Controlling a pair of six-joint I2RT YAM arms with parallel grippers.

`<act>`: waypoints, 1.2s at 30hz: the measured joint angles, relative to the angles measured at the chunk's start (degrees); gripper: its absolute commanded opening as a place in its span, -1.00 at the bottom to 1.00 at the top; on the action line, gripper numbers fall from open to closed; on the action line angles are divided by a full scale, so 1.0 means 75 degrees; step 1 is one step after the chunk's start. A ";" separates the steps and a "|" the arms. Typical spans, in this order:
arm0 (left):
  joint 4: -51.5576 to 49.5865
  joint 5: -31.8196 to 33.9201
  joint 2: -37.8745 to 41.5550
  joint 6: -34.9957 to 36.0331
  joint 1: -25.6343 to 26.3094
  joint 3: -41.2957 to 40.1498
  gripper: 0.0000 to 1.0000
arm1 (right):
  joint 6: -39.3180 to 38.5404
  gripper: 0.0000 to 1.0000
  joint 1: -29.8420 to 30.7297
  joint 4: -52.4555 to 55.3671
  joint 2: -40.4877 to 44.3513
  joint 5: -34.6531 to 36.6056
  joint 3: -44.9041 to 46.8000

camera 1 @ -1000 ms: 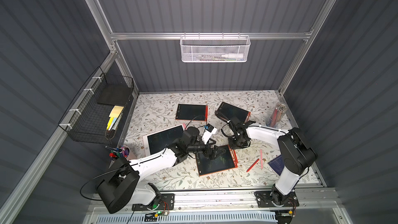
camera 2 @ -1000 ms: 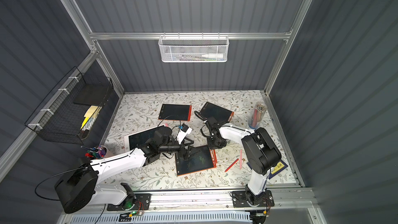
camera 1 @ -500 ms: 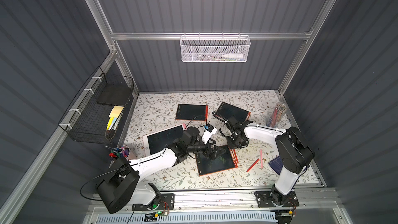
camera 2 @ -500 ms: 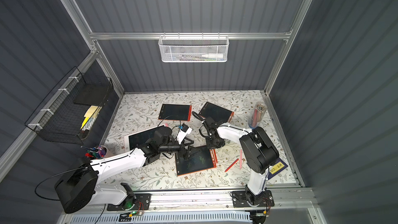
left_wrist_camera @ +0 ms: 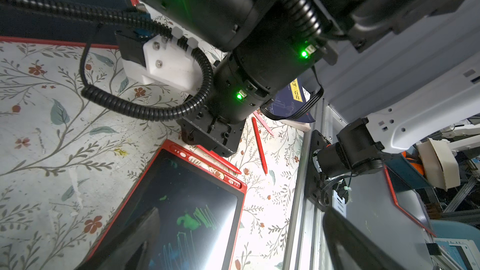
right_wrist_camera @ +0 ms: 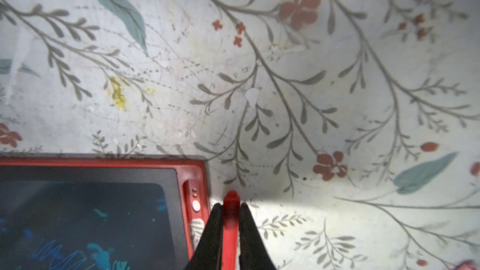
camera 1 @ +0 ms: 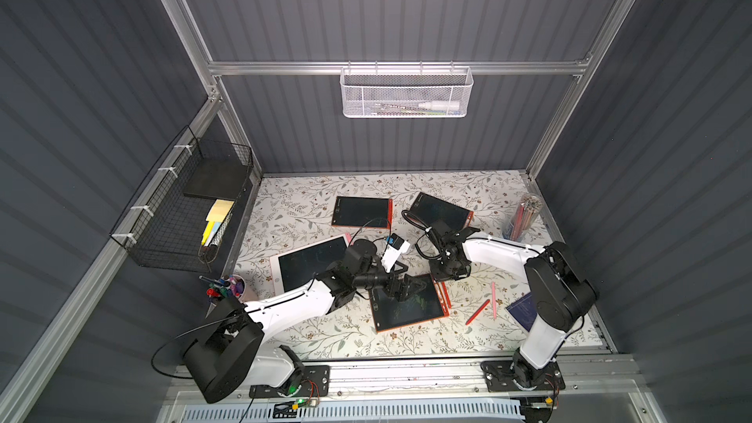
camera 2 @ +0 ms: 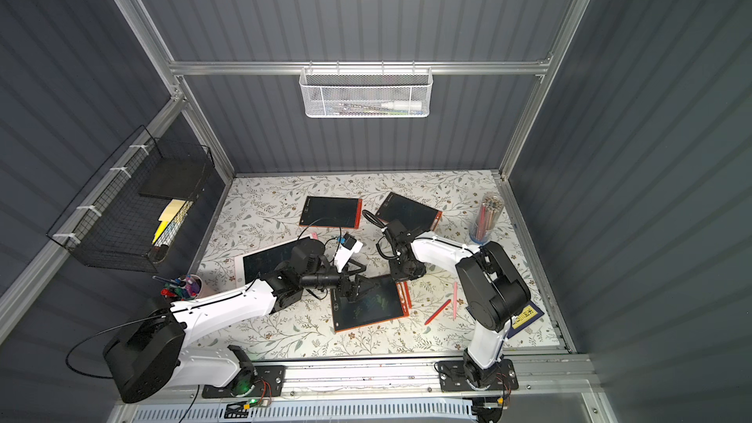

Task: Place the stylus back onto the writing tablet
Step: Pick up the stylus from the center of the board, then place the stylus on the writing tablet.

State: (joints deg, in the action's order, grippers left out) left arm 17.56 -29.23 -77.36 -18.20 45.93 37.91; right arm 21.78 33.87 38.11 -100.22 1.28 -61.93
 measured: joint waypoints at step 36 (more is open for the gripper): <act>0.0003 0.0038 0.0000 0.0000 0.0000 0.0000 0.98 | 0.0032 -0.62 0.0560 0.0125 -0.0085 -0.0047 -0.0160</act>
State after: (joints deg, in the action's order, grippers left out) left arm 17.58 -28.95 -77.36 -18.20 45.93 37.91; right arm 22.02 38.06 39.05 -100.86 0.93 -63.13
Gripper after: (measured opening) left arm 0.993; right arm 0.191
